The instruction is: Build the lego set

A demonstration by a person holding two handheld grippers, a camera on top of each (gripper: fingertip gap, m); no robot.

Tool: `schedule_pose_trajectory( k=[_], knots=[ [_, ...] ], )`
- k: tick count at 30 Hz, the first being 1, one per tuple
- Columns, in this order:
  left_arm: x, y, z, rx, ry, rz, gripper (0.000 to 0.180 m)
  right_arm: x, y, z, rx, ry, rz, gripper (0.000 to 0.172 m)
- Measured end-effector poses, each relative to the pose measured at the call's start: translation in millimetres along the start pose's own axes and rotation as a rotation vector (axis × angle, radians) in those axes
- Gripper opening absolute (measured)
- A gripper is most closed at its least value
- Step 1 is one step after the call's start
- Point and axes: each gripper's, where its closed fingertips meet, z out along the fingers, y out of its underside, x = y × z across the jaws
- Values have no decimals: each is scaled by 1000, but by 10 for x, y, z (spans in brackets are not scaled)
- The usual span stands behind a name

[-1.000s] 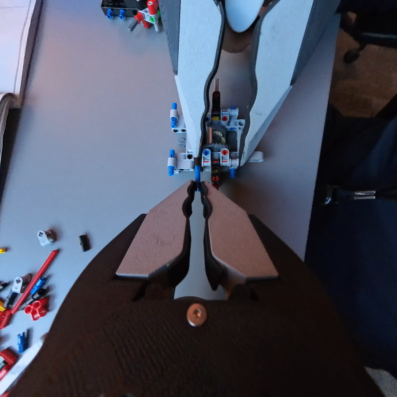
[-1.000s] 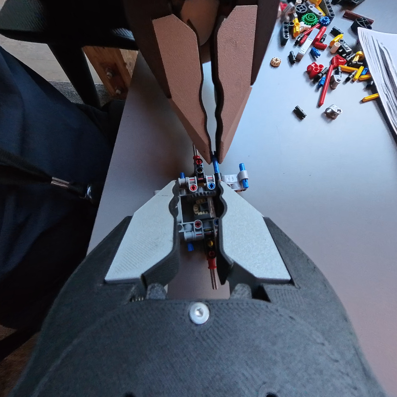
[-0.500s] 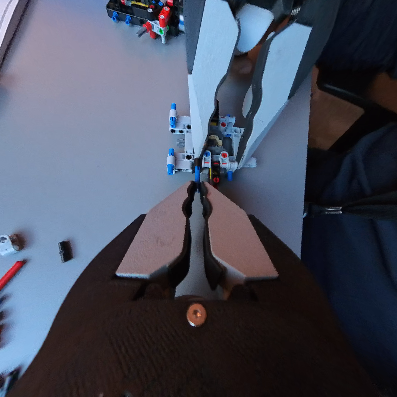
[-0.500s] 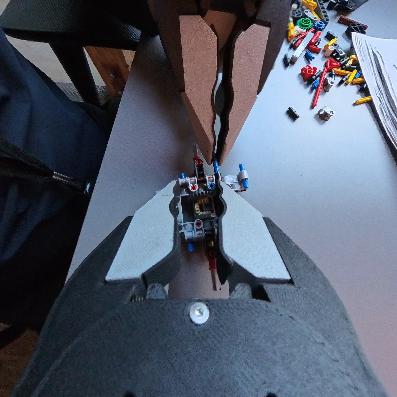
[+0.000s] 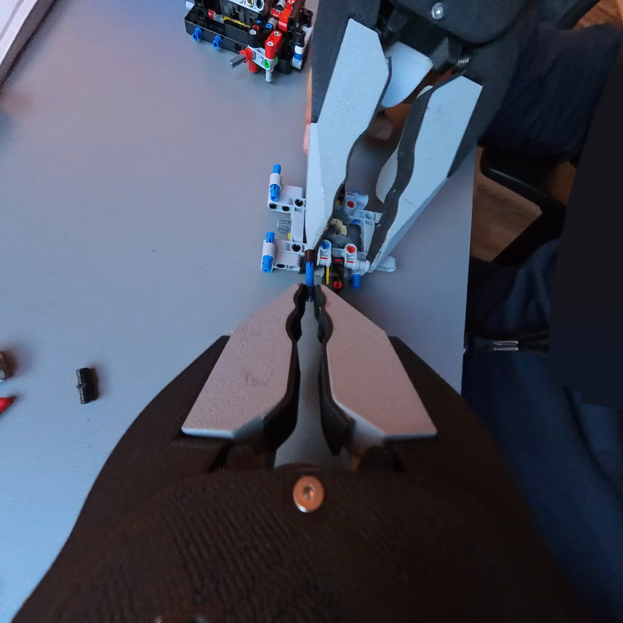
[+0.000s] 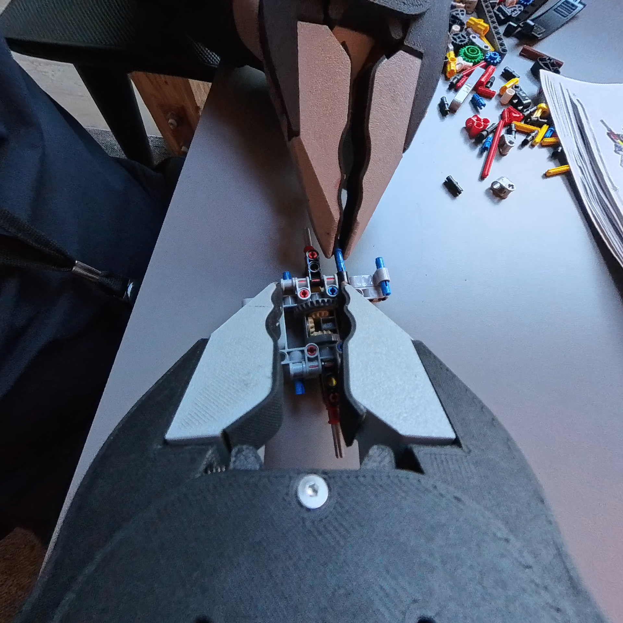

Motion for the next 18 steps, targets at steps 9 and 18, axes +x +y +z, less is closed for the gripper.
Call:
schedule_pose_trajectory(
  k=[9, 18],
  knots=[
    [16, 0, 21, -53, 125, -138, 2, 1, 14, -8, -37, 11, -40, 30],
    [-42, -18, -8, -257, -102, 228, 2, 19, 22, -10, -86, 6, -87, 30]
  ],
)
